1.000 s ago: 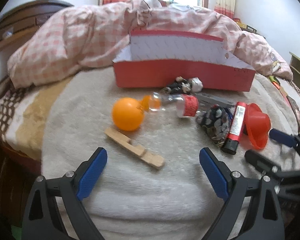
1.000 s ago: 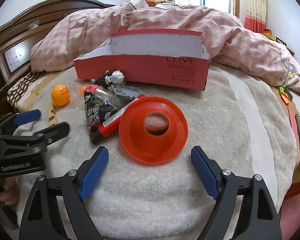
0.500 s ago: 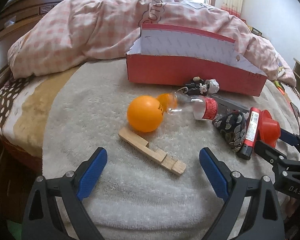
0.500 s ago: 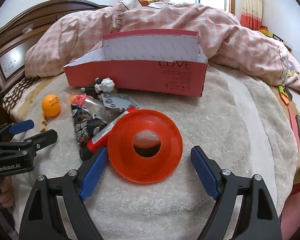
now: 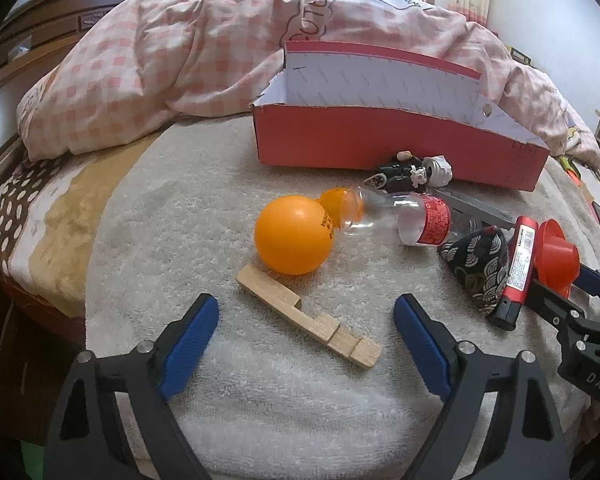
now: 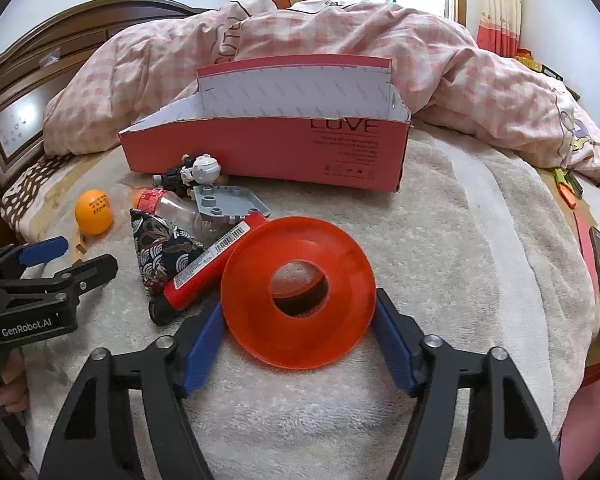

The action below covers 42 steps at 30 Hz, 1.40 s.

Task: Organize objects
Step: 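Grasp the wooden clothespin with the left tool while the right tool grasps the red funnel, then lift and carry the clothespin and funnel toward the open shoebox with both tools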

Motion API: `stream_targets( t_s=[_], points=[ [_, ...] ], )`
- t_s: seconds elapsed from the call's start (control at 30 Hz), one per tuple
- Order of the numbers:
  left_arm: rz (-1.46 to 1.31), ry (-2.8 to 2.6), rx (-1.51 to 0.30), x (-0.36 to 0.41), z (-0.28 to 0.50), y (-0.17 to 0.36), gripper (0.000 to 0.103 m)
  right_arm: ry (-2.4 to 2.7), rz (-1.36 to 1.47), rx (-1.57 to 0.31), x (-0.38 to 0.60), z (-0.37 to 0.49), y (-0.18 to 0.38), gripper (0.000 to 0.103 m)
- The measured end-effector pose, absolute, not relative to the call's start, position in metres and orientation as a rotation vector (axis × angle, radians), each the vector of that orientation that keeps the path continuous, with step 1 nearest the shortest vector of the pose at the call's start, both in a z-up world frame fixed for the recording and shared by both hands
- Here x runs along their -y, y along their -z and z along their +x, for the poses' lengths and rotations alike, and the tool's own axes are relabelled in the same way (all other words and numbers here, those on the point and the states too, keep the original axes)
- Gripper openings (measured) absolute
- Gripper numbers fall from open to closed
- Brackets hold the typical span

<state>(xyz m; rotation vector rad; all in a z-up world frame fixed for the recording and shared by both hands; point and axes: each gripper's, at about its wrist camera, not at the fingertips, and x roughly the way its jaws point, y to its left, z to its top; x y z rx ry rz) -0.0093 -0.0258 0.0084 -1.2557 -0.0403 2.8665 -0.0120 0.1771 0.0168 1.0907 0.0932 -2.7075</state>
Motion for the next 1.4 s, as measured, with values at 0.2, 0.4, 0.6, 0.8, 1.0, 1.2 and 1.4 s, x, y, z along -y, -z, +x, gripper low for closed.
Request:
stream_targets(
  t_s=[0.2,0.4,0.6,0.8,1.0,1.2,1.4],
  points=[
    [-1.252,-2.866,0.026,0.027,-0.008,-0.012,0.062,2.692,1.083,-0.077,-0.178,-0.009,-0.019,0.071],
    [-1.255,-2.827,0.039,0.029,-0.004,-0.017,0.029,2.678,1.072,-0.077,-0.179,-0.003,-0.022,0.071],
    [-1.265,-2.777,0.065,0.027,0.000,-0.020,0.012,2.675,1.072,-0.046,-0.182,0.001,-0.026,0.071],
    [-1.248,-2.746,0.063,0.021,0.003,-0.023,0.010,2.676,1.068,-0.031,-0.184,0.005,-0.029,0.071],
    [-1.274,-2.719,0.042,0.019,0.000,-0.019,0.010,2.671,1.065,-0.019,-0.184,0.006,-0.029,0.071],
    [-1.266,-2.713,0.000,0.017,-0.004,-0.018,0.014,2.668,1.063,-0.024,-0.183,0.003,-0.030,0.071],
    [-1.258,-2.717,-0.027,0.014,-0.009,-0.018,0.017,2.669,1.070,-0.015,-0.184,0.001,-0.031,0.071]
  ],
)
